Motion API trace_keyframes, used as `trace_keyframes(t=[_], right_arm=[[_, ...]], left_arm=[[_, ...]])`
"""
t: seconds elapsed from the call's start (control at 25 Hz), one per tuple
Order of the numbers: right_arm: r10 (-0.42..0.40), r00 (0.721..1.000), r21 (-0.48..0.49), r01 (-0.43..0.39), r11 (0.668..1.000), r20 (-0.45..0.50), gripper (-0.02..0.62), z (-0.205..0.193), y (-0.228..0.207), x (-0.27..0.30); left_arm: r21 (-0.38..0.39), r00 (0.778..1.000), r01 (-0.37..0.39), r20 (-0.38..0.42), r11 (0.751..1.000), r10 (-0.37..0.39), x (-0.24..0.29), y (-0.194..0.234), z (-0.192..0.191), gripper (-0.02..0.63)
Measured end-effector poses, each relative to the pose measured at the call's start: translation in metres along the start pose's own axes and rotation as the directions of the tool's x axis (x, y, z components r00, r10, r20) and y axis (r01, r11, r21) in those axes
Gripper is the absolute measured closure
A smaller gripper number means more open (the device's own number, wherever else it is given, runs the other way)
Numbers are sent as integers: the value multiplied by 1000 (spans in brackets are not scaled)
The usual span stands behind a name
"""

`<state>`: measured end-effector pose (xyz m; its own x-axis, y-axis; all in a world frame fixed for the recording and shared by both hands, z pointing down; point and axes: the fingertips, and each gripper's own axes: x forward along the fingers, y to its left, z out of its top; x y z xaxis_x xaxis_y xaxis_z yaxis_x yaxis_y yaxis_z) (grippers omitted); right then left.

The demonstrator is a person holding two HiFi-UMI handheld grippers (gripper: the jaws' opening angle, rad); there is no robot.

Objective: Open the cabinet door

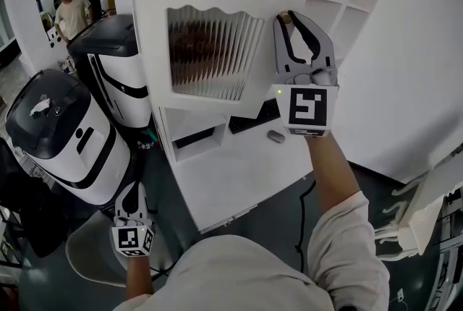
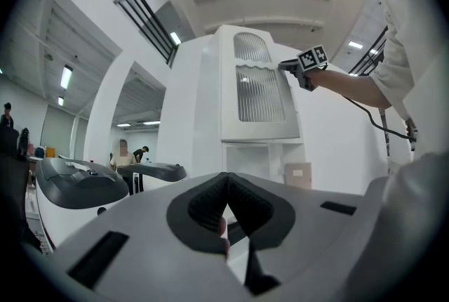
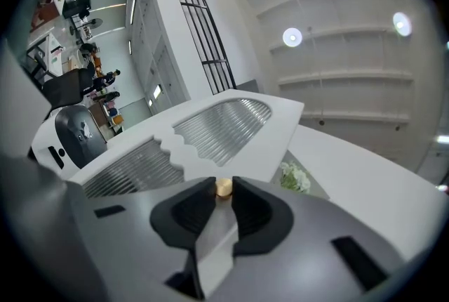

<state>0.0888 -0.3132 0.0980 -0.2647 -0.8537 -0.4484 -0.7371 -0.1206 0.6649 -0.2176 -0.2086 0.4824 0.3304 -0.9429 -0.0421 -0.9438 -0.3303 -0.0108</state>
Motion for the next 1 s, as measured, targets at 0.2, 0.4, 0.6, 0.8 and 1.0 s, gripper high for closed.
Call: trace_keyframes(t=[0.2,0.4,0.6,0.8,1.0], right_arm=[[-15,1000,-53,15,998,-4,518,11,2,-11],[-26,1000,-97,27,995,15,518,24,5,-21],[-27,999,-150,32,988,34,518,38,10,-34],[-30,998,-197,40,980,53,518,53,16,-45],[-20,996,-243,42,969,91,517,72,24,-59]], left_arm=[[-10,1000,13,0,1000,-13,4,3,-1,607],[-11,1000,15,-3,1000,-15,7,6,-1,607],[-10,1000,12,-5,1000,-12,8,10,-2,607],[-11,1000,-5,0,1000,5,10,18,3,607],[-17,1000,-21,13,1000,21,6,32,2,607]])
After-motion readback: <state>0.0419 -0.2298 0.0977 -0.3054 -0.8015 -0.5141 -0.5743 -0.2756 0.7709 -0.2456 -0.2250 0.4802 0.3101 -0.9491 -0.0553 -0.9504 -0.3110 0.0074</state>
